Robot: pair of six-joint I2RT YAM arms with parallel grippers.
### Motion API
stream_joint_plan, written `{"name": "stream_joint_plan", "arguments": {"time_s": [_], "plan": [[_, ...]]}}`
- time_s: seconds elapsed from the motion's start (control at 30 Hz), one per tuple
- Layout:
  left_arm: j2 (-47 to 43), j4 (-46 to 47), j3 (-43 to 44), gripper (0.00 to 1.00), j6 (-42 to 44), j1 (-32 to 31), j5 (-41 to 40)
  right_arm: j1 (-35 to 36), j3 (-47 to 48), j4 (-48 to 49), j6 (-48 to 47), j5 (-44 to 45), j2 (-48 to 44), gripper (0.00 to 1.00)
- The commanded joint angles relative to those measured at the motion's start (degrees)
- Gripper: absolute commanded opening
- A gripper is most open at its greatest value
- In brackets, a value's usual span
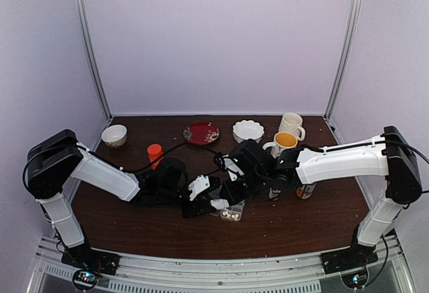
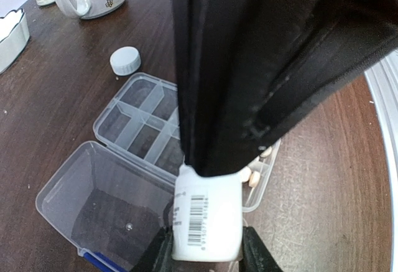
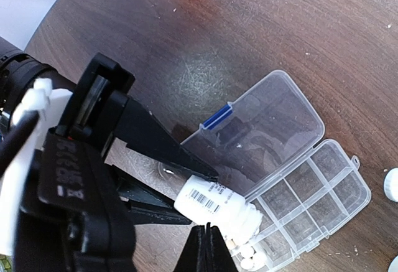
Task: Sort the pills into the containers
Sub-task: Pour the pill into the compartment of the pill container.
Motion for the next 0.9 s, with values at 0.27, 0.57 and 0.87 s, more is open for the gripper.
{"name": "stream_joint_plan", "arguments": {"time_s": [0.27,0.57,0.87], "plan": [[-1.18,3.10,1.22,0.00,1.46,-1.56,0.68,0.17,-2.27,-0.16,-0.35,3.48,-4.09,0.00],[-0.46,1.78,2.99,0.00,1.64,-1.70,0.89,0.17,-4.13,0.29,-0.12,3.96,-3.81,0.00],[0.59,0.46,4.98,0.00,1.64,-1.90,0.93,0.19,-5.27,1.02,0.18,3.85,-4.74,0.00]]}}
